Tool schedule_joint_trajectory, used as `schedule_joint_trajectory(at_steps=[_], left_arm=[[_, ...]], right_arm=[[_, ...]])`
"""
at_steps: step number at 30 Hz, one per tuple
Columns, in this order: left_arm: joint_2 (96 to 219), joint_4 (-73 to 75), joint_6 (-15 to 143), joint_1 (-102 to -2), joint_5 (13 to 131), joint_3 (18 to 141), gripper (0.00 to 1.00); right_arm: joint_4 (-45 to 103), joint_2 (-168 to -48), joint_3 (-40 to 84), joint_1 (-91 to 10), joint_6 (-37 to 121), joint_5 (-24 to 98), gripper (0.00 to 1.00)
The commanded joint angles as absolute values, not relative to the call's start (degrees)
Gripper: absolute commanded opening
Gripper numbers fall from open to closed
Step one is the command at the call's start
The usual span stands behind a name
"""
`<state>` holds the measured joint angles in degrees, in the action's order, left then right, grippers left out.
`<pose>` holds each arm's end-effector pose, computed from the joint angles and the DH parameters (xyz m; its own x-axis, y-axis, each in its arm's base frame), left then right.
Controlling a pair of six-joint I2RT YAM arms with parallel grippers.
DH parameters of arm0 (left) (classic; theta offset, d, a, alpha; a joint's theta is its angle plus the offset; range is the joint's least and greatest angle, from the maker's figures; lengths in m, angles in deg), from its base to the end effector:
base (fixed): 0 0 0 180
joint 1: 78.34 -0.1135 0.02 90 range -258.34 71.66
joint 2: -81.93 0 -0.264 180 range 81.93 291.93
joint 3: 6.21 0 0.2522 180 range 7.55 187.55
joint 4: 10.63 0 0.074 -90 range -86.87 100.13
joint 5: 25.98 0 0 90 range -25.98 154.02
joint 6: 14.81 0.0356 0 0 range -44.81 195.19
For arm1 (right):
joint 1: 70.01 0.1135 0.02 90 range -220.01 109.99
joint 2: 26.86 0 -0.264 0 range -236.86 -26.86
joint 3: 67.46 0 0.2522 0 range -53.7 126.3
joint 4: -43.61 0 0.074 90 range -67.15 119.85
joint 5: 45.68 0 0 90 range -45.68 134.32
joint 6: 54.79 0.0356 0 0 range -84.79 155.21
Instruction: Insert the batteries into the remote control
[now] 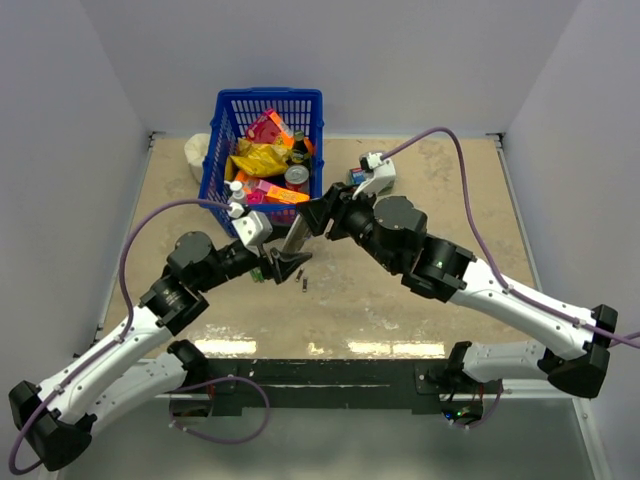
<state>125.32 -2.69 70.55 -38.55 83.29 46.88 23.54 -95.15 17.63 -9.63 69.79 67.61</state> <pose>0.1341 -0.1270 0.3407 -0.0459 -0.0612 -0.9971 0.8567 0.5110 -0.0708 0.1458 0.2280 0.4256 -0.3657 0.4116 -0.8348 -0.4808 0.6844 0.5481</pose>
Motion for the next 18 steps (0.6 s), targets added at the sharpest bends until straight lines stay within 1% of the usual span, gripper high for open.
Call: schedule_joint_trajectory(at_steps=[1, 3, 6, 10, 13, 18], left_arm=[[126.57, 1.1, 74.48, -38.62, 90.99, 52.1, 0.79], [127.36, 4.96, 76.58, -38.79, 93.19, 53.95, 0.84], [128.77, 7.17, 79.49, -39.84, 97.94, 55.62, 0.85], [130.35, 7.79, 81.08, -42.83, 108.11, 55.89, 0.87], [131.23, 7.7, 81.35, -44.94, 114.09, 55.71, 0.87], [132.11, 2.01, 77.67, -46.35, 118.86, 54.4, 0.85]], right_arm=[[22.91, -93.13, 20.91, -9.45, 57.74, 62.88, 0.0], [21.34, -92.77, 22.23, -9.71, 54.47, 59.01, 0.0], [20.1, -92.34, 22.94, -9.8, 48.06, 54.0, 0.0], [19.83, -91.37, 22.68, -9.8, 43.74, 47.24, 0.0], [19.74, -91.02, 22.41, -9.8, 41.98, 43.8, 0.0], [19.92, -90.84, 21.8, -9.89, 40.66, 38.79, 0.0]])
